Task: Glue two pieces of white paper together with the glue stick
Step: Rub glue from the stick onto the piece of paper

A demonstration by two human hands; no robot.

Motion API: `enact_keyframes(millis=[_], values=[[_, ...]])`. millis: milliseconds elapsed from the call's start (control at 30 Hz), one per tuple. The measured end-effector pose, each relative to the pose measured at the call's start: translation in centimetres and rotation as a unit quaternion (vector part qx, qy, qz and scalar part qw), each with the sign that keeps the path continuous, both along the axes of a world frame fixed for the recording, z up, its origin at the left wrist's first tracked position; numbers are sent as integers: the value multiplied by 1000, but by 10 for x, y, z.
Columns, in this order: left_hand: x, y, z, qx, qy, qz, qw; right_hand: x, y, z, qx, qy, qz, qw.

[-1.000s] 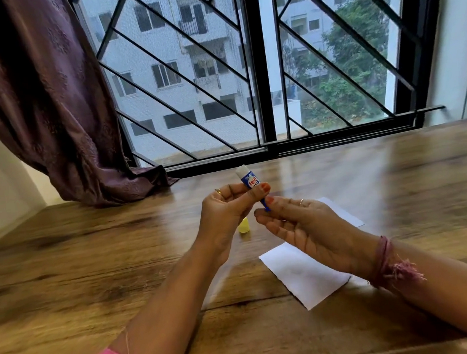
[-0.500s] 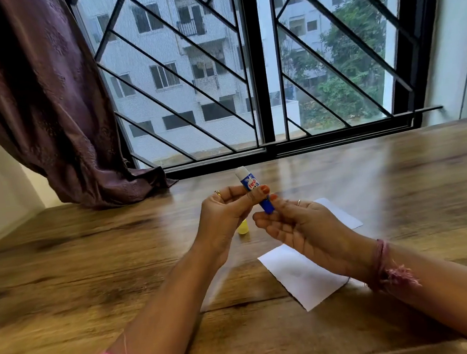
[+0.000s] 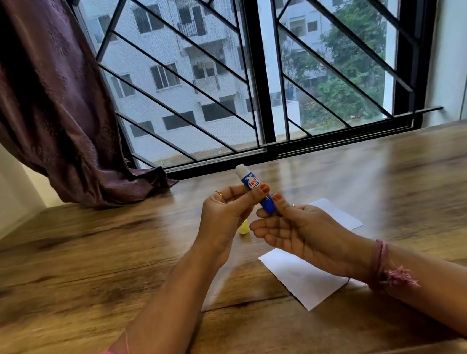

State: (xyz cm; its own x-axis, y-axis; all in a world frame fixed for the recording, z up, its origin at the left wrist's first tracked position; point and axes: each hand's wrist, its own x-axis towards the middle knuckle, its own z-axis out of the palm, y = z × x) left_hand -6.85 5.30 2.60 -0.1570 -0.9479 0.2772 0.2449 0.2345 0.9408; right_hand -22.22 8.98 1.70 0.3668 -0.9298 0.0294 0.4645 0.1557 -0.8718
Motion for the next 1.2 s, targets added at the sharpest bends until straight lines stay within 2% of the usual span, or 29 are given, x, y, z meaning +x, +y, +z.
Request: enact_keyframes(millis=[200, 367, 633, 867, 1200], values=[[1, -1, 1, 0, -4, 7, 1000, -4, -3, -1, -41, -14, -32, 999], [2, -2, 1, -3, 5, -4, 1000, -3, -3, -4, -51, -6, -21, 998], [2, -1, 1, -1, 5, -2, 1000, 0, -2, -3, -12, -20, 18, 1000], [1, -1, 0, -9, -3, -1, 1000, -3, -3, -3, -48, -17, -24, 998], [1, 1, 2, -1, -10, 5, 1000, 1, -1, -1, -26, 4, 20, 999]])
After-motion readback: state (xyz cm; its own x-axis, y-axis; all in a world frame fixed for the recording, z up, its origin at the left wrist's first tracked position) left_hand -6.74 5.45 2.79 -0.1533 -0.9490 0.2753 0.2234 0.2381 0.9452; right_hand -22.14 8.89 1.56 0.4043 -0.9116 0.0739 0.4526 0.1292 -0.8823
